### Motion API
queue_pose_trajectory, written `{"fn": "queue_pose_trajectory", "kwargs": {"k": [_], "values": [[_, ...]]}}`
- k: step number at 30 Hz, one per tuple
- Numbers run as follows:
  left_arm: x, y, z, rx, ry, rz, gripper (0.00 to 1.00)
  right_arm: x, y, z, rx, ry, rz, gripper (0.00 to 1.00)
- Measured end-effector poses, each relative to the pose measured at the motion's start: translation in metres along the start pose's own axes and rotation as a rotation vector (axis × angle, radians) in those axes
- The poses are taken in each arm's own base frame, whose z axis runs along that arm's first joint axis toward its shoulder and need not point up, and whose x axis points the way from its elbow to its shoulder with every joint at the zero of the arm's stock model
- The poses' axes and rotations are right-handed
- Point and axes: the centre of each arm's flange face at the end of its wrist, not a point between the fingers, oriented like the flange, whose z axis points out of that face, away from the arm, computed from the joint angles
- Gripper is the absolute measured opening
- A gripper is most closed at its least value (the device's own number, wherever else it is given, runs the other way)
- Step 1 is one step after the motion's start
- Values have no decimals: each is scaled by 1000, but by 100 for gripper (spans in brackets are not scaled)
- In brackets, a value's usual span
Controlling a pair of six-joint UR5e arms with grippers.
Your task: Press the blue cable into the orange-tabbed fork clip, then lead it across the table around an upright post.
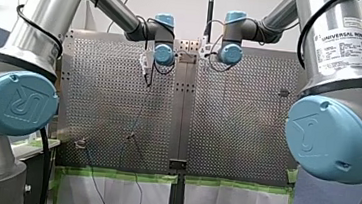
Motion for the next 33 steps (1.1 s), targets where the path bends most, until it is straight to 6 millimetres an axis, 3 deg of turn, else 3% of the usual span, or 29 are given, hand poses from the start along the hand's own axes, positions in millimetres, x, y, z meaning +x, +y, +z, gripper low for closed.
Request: {"fn": "queue_pose_trajectory", "kwargs": {"k": [9,22,33], "values": [[-19,-12,6,28,-14,-7,0,4,13,2,-28,-1,-1,0],[-59,-49,10,119,-27,-26,0,21,38,7,-68,13,6,0],[-60,-77,17,152,-3,-24,0,42,91,10,-148,22,6,0]]}}
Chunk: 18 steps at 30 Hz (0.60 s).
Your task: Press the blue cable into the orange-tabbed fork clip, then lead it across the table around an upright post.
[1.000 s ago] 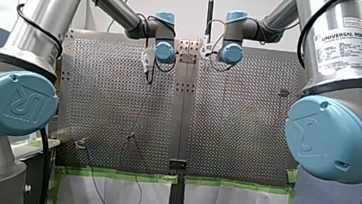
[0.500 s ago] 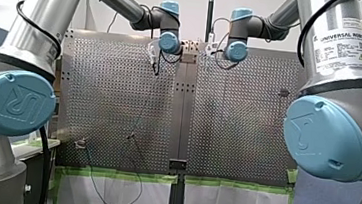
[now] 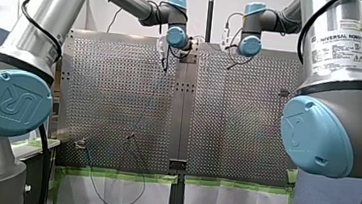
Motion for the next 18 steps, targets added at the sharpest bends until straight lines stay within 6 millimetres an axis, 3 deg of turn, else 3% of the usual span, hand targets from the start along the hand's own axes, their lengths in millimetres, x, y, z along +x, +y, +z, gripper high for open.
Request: {"fn": "queue_pose_trajectory", "kwargs": {"k": [9,18], "values": [[26,-29,7,27,64,25,0,4,44,11,-60,1,-16,0],[11,-48,18,55,32,-4,0,3,63,16,-91,1,-24,0]]}}
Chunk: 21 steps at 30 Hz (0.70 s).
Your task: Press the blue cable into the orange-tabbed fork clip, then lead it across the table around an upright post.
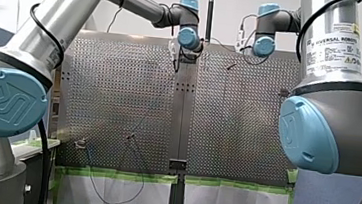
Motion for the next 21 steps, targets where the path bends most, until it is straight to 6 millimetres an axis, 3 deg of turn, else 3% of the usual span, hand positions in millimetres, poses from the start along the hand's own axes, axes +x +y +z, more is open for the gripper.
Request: {"fn": "queue_pose_trajectory", "kwargs": {"k": [12,21], "values": [[33,-20,21,18,57,13,0,-6,22,9,-33,-6,-9,0],[6,-33,35,52,-2,-29,0,-23,37,20,-52,-27,-15,0]]}}
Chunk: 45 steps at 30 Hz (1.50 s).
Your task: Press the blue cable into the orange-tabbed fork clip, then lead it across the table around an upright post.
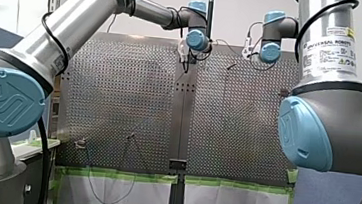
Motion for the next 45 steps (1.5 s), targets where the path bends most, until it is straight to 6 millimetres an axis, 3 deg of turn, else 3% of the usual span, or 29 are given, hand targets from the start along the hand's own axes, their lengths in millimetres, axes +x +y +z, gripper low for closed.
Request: {"fn": "queue_pose_trajectory", "kwargs": {"k": [5,9,31,45], "values": [[11,-5,6,8,17,-2,0,2,10,6,-13,5,4,0],[32,-5,10,5,44,7,0,-2,18,9,-23,0,3,0],[97,12,13,-19,129,36,0,-49,30,20,-41,-68,-5,0],[130,34,8,-35,162,46,0,-102,24,16,-28,-155,-11,0]]}}
